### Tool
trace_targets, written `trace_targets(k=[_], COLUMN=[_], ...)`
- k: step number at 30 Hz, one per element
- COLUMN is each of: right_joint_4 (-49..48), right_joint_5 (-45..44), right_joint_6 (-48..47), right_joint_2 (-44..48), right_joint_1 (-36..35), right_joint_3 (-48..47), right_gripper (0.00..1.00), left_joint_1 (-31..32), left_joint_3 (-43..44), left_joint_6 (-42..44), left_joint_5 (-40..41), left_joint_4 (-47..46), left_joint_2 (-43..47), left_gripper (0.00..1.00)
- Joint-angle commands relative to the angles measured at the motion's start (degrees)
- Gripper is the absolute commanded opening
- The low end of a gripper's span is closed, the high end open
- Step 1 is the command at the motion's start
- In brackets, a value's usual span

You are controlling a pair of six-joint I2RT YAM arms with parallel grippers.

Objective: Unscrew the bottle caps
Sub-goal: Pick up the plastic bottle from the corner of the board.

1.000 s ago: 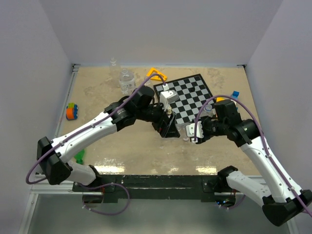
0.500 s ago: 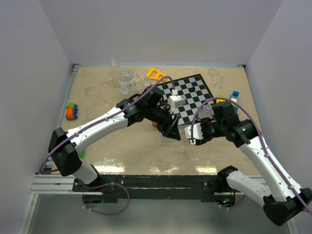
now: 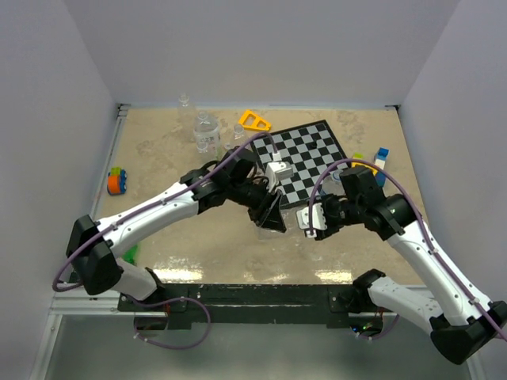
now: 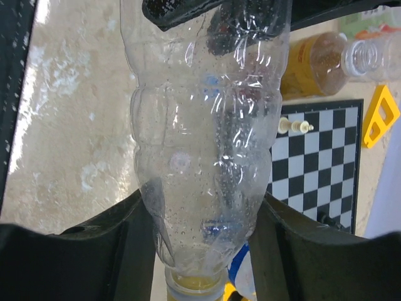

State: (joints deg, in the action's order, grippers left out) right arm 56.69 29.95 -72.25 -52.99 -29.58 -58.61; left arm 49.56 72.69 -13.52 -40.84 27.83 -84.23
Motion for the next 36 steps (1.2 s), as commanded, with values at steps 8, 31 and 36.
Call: trace_targets(k=[8, 31, 36], right_joint_4=[-3.16, -7.05, -4.04], right_joint_5=[12.05, 32.8, 32.62], right_joint_6=[12.13, 49.32, 46.76], right_joint_2=[5.97, -15.73, -17.06], right_joint_1=[1.54, 7.52, 7.7], right_joint_3=[-5.72, -20.22, -20.76], right_gripper=[0.98, 0.9, 0.85], left_joint_1=[0.71, 0.71, 0.71], left_joint_3=[-18.09, -45.61, -46.14], left_joint_6=[8.59, 18.88, 19.84], left_joint_5=[9.01, 25.19, 25.11], left_joint_4=[-8.58, -37.42, -36.71], left_joint_2=[17.15, 46.61, 48.01], left_gripper=[0.0, 0.0, 0.0])
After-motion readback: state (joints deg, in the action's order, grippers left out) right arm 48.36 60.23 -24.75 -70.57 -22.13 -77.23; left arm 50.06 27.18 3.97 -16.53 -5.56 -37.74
